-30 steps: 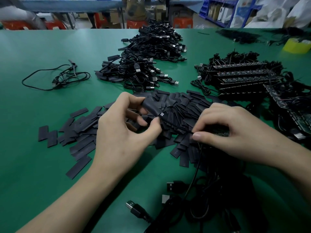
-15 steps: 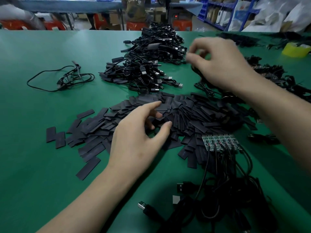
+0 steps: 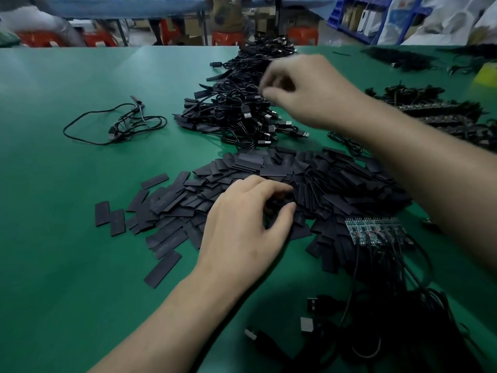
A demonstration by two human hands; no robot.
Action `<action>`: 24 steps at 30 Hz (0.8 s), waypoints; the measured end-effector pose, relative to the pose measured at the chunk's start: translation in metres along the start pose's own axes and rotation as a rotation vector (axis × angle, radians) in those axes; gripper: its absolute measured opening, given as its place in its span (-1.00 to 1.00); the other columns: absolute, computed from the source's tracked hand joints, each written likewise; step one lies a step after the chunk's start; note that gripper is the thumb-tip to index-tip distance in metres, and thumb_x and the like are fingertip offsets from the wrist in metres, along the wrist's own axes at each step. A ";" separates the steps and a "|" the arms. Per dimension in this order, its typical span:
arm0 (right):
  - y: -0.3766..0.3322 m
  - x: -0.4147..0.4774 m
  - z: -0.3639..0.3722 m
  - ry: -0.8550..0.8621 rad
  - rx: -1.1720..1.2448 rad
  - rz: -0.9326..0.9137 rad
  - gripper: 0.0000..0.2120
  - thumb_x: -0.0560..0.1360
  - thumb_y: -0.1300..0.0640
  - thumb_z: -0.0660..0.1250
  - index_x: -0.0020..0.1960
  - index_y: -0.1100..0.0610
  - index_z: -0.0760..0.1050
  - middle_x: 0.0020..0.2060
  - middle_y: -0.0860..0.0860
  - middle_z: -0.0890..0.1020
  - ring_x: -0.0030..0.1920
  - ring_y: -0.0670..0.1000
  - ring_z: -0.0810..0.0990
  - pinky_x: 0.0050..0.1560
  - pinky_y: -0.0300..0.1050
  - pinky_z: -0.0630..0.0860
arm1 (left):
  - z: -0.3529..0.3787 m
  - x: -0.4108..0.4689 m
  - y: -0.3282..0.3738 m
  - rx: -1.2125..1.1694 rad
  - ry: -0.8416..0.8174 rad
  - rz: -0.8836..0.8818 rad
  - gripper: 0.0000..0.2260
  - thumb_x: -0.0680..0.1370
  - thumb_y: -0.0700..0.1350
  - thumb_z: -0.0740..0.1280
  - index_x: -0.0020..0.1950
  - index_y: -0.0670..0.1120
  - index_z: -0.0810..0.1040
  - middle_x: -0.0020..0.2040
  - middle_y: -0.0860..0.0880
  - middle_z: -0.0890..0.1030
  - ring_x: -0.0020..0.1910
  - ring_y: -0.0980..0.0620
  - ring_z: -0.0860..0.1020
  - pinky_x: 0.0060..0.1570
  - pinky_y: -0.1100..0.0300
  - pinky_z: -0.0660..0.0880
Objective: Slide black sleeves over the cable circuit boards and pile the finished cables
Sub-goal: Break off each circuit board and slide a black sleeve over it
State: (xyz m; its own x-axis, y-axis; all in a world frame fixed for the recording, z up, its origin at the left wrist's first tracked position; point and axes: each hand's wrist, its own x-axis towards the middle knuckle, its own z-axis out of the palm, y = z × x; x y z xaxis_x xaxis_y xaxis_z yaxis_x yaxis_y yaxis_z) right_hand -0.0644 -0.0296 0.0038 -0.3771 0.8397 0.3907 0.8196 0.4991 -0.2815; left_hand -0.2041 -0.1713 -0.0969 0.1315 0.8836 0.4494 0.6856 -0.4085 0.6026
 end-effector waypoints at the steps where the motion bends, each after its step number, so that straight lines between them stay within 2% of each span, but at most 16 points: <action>1: 0.003 -0.024 -0.005 -0.032 0.007 -0.013 -0.88 0.62 0.03 0.33 0.10 0.00 0.62 -0.04 -0.12 0.61 -0.02 -0.08 0.58 0.03 -0.26 0.49 | 0.000 0.000 0.000 -0.005 -0.001 0.000 -0.83 0.56 0.01 0.41 0.14 0.09 0.66 -0.01 0.21 0.60 0.05 0.14 0.54 0.11 0.05 0.53; 3: 0.012 -0.070 -0.015 -0.111 0.001 -0.028 -0.92 0.58 0.00 0.37 0.02 -0.05 0.63 -0.11 -0.19 0.60 -0.07 -0.13 0.58 -0.07 -0.38 0.40 | 0.001 0.000 -0.001 -0.008 -0.002 0.002 -0.86 0.57 -0.01 0.40 0.11 0.08 0.67 -0.03 0.19 0.60 0.02 0.13 0.55 0.08 0.05 0.53; 5: 0.023 -0.111 -0.024 -0.210 0.003 0.009 -0.90 0.52 -0.09 0.38 -0.05 -0.11 0.63 -0.10 -0.20 0.61 -0.03 -0.16 0.57 -0.01 -0.26 0.45 | 0.002 0.000 -0.002 -0.006 0.001 0.003 -0.87 0.57 -0.03 0.40 0.09 0.07 0.68 -0.04 0.18 0.59 0.02 0.13 0.55 0.07 0.06 0.53; 7: 0.031 -0.139 -0.032 -0.329 0.001 0.049 -0.80 0.43 -0.24 0.35 -0.07 -0.17 0.61 -0.06 -0.21 0.59 0.03 -0.22 0.52 0.07 -0.20 0.46 | 0.002 0.000 -0.001 -0.004 -0.003 0.005 -0.89 0.57 -0.02 0.40 0.07 0.07 0.68 -0.04 0.19 0.58 0.01 0.14 0.54 0.06 0.07 0.53; 9: 0.039 -0.155 -0.038 -0.445 -0.005 0.065 -0.64 0.33 -0.39 0.30 -0.04 -0.21 0.61 -0.02 -0.26 0.55 0.10 -0.28 0.43 0.09 -0.37 0.39 | 0.002 -0.001 0.000 0.004 -0.014 0.014 -0.90 0.57 -0.01 0.40 0.06 0.09 0.68 -0.03 0.19 0.58 0.00 0.16 0.54 0.05 0.07 0.53; 10: 0.042 -0.159 -0.040 -0.479 -0.013 0.070 -0.58 0.29 -0.44 0.28 -0.01 -0.22 0.60 -0.01 -0.27 0.53 0.13 -0.29 0.40 0.09 -0.39 0.37 | 0.001 -0.002 0.000 0.005 -0.019 0.020 -0.90 0.57 -0.02 0.40 0.05 0.09 0.68 -0.03 0.19 0.58 -0.01 0.16 0.53 0.05 0.07 0.53; 12: 0.047 -0.163 -0.044 -0.491 -0.069 0.071 -0.55 0.25 -0.48 0.28 -0.01 -0.23 0.58 0.00 -0.27 0.50 0.12 -0.24 0.35 0.12 -0.30 0.38 | 0.000 -0.003 0.001 0.003 -0.027 0.030 -0.91 0.57 -0.03 0.40 0.05 0.08 0.68 -0.04 0.19 0.58 -0.03 0.16 0.53 0.03 0.07 0.53; 15: 0.050 -0.165 -0.045 -0.494 -0.198 0.068 -0.59 0.27 -0.45 0.28 -0.06 -0.21 0.57 -0.02 -0.27 0.46 0.13 -0.14 0.31 0.17 -0.13 0.39 | -0.001 -0.003 0.003 0.004 -0.043 0.044 -0.90 0.57 -0.02 0.39 0.05 0.08 0.68 -0.04 0.19 0.57 -0.04 0.17 0.52 0.02 0.08 0.52; 18: 0.046 -0.166 -0.045 -0.496 -0.174 0.060 -0.71 0.37 -0.33 0.38 -0.10 -0.16 0.53 -0.05 -0.24 0.47 0.08 -0.16 0.34 0.09 -0.23 0.35 | -0.002 -0.005 0.007 0.006 -0.072 0.072 -0.87 0.58 0.01 0.37 0.07 0.09 0.69 -0.03 0.19 0.57 -0.02 0.18 0.52 -0.02 0.14 0.51; 21: 0.041 -0.170 -0.051 -0.390 0.069 0.104 -0.79 0.42 -0.16 0.46 -0.14 -0.11 0.47 -0.21 -0.21 0.55 -0.17 -0.26 0.45 -0.19 -0.39 0.35 | -0.003 -0.007 0.013 -0.050 -0.090 0.093 -0.85 0.58 0.04 0.38 0.09 0.11 0.71 -0.04 0.19 0.58 0.00 0.15 0.56 -0.08 0.27 0.46; 23: 0.035 -0.174 -0.052 -0.316 0.242 0.137 -0.79 0.40 -0.16 0.44 -0.12 -0.11 0.46 -0.20 -0.20 0.57 -0.23 -0.20 0.50 -0.20 -0.32 0.42 | -0.004 -0.008 0.020 -0.154 -0.124 0.089 -0.83 0.57 0.07 0.38 0.09 0.11 0.73 -0.07 0.17 0.63 -0.01 0.12 0.60 -0.11 0.37 0.42; 24: 0.031 -0.176 -0.049 -0.285 0.297 0.144 -0.79 0.38 -0.16 0.44 -0.11 -0.12 0.47 -0.19 -0.19 0.58 -0.20 -0.14 0.55 -0.13 -0.20 0.49 | -0.003 -0.009 0.023 -0.219 -0.155 0.076 -0.81 0.55 0.09 0.38 0.07 0.10 0.73 -0.09 0.15 0.65 -0.03 0.10 0.61 -0.13 0.37 0.43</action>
State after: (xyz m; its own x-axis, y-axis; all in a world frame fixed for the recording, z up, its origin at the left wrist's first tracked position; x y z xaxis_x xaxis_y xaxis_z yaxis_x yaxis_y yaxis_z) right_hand 0.0483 -0.1722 -0.0304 -0.4060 0.9101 0.0827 0.7286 0.3770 -0.5718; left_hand -0.1922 -0.1893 -0.0851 0.2959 0.8662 0.4026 0.5007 -0.4996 0.7069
